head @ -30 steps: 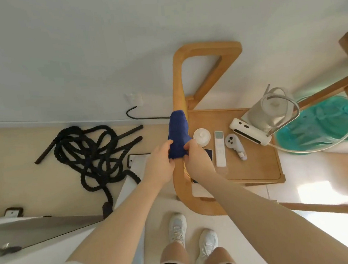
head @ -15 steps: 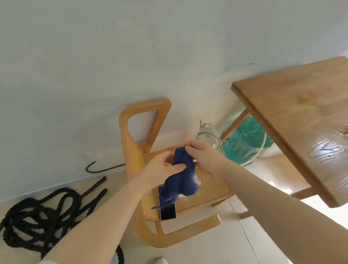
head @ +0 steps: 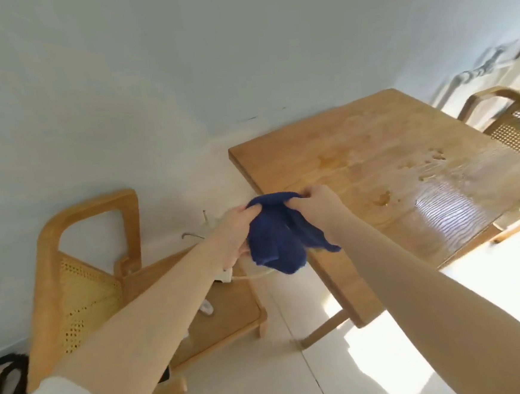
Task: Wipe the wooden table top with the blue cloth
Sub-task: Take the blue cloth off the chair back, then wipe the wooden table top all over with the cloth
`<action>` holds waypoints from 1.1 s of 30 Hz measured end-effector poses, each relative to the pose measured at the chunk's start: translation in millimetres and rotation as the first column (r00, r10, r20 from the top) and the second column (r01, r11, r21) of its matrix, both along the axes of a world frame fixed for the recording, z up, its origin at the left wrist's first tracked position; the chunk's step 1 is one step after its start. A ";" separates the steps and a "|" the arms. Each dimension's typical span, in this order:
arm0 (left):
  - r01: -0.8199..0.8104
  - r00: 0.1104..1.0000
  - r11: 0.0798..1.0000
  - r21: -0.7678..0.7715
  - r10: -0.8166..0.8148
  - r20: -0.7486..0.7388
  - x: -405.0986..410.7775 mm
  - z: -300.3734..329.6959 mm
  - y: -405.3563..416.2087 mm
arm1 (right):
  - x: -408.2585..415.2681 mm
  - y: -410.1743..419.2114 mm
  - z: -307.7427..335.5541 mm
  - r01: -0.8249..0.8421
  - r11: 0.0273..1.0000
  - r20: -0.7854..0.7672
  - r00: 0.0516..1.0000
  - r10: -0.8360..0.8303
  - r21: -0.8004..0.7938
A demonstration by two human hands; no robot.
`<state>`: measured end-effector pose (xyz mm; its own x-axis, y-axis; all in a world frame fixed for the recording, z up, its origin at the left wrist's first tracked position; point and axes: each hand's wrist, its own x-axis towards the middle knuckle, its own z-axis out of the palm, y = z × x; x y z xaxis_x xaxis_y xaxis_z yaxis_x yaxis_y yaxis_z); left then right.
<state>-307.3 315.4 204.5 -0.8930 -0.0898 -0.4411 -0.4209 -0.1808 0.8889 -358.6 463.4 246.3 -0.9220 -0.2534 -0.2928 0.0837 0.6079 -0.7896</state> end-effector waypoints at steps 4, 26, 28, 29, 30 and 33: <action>-0.073 0.995 0.953 0.293 0.091 -0.049 -37.6 26.3 66.2 | -24.8 35.9 -9.4 -0.192 0.968 -0.193 0.956 0.221 0.159; 0.241 0.970 0.716 -0.655 -0.207 0.130 -228.4 -91.5 -19.6 | -245.8 -19.7 -75.8 0.044 0.912 0.064 0.998 -0.020 -0.407; 0.298 0.954 0.593 -0.748 -0.207 0.216 -243.9 -102.9 -27.6 | -272.4 -38.4 -80.0 -0.146 0.951 -0.244 0.967 0.079 -0.274; 0.315 0.949 0.537 -0.783 -0.195 0.248 -249.5 -107.2 -26.3 | -285.8 -45.9 -82.4 -0.241 0.961 -0.389 0.905 0.172 -0.135; 0.329 0.944 0.492 -0.806 -0.188 0.271 -253.8 -112.0 -23.7 | -297.7 -52.9 -86.0 -0.306 0.952 -0.491 0.827 0.273 0.014; 0.311 0.950 0.415 -0.855 -0.111 0.291 -252.8 -123.6 -7.8 | -309.3 -68.0 -106.4 -0.477 0.776 -0.441 0.641 0.628 0.413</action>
<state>-560.0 307.6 80.8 -0.8648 -0.3368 -0.3725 -0.4795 0.7743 0.4130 -667.9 395.4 139.9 -0.6462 -0.7601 0.0690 -0.7114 0.5671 -0.4151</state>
